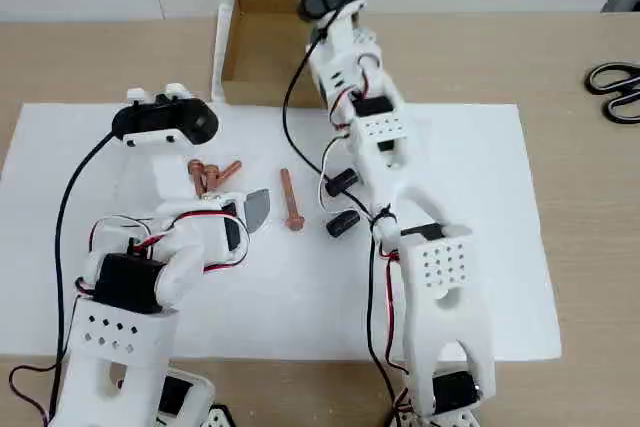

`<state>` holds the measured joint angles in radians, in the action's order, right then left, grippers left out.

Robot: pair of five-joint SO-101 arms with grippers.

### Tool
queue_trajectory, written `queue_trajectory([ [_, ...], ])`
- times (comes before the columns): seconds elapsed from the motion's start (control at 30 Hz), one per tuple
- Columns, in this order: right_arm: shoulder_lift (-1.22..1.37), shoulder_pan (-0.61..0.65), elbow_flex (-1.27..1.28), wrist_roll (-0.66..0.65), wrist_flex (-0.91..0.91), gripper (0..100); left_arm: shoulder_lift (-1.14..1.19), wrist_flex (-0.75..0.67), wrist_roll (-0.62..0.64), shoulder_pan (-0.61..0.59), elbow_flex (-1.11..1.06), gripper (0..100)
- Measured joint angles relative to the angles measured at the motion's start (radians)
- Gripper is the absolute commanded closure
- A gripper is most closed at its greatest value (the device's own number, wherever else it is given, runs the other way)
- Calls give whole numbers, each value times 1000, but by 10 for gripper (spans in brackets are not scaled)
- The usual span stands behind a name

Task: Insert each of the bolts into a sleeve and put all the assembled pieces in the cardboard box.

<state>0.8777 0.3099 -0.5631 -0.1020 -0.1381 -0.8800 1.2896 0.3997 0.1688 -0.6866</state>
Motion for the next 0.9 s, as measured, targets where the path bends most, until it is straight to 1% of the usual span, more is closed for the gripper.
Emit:
queue_trajectory([
  [0.1, 46, 3, 0, 0, 23, 867, 0, 0, 0, 0, 0, 782],
  [0.2, 66, 2, 0, -2, 32, 832, 0, 0, 0, 0, 0, 782],
  [0.53, 68, 9, -23, -6, 40, 830, 0, -3, 0, 0, 0, 782],
  [0.77, 71, 8, -117, -6, 38, 831, 0, -3, 0, 0, 0, 782],
  [0.83, 71, 6, -163, -6, 9, 831, 0, -3, 0, 0, 0, 781],
  [0.9, 71, -3, -235, -6, -63, 831, 0, -3, 0, 0, 0, 781],
])
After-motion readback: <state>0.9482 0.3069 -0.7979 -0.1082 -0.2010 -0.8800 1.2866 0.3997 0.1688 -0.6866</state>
